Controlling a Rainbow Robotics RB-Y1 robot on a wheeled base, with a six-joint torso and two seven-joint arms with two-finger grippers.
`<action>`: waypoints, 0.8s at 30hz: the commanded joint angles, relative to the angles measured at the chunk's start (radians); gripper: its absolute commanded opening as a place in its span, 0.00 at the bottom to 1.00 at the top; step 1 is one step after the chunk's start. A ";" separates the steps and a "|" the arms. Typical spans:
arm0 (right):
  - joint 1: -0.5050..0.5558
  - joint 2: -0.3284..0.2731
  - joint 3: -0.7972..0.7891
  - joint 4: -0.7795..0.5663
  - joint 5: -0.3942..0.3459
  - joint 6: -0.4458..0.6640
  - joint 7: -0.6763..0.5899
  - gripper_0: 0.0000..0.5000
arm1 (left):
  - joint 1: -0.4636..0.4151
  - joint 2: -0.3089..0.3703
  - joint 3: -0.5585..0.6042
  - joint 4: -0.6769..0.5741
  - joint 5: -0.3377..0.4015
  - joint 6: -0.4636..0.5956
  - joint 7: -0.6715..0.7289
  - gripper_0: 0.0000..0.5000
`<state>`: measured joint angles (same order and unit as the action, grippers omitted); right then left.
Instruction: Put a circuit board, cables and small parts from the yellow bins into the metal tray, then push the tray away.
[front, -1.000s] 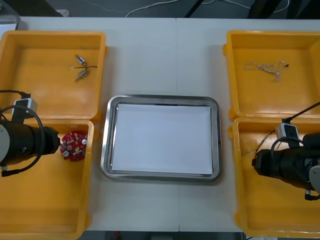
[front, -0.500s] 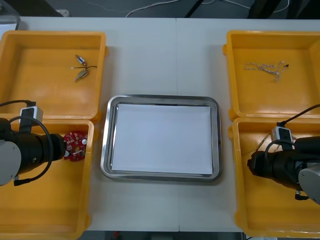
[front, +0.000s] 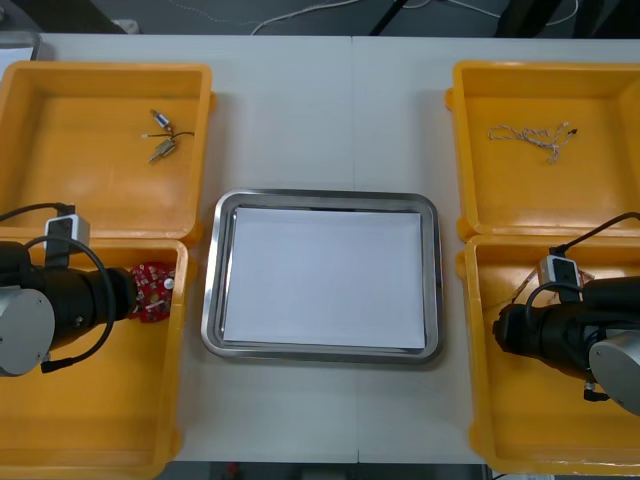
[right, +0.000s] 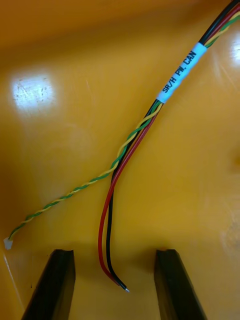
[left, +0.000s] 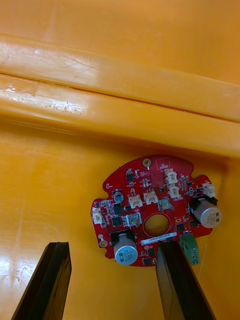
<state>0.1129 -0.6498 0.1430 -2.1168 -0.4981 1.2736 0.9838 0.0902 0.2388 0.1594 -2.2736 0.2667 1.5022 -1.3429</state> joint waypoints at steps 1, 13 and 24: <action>0.019 0.013 0.021 0.000 0.004 -0.008 -0.002 0.11 | 0.022 -0.022 -0.034 0.006 -0.024 -0.022 -0.144 1.00; -0.010 0.010 0.012 -0.003 0.006 0.027 0.021 0.00 | 0.022 -0.024 -0.051 0.063 -0.043 -0.077 -0.176 1.00; -0.036 -0.004 -0.043 -0.072 -0.013 0.141 0.067 0.00 | 0.022 -0.033 -0.066 0.068 -0.069 -0.079 -0.182 1.00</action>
<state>0.0874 -0.6497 0.1393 -2.1357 -0.4992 1.3896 1.0046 0.0902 0.2340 0.1140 -2.1981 0.2143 1.4359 -1.4313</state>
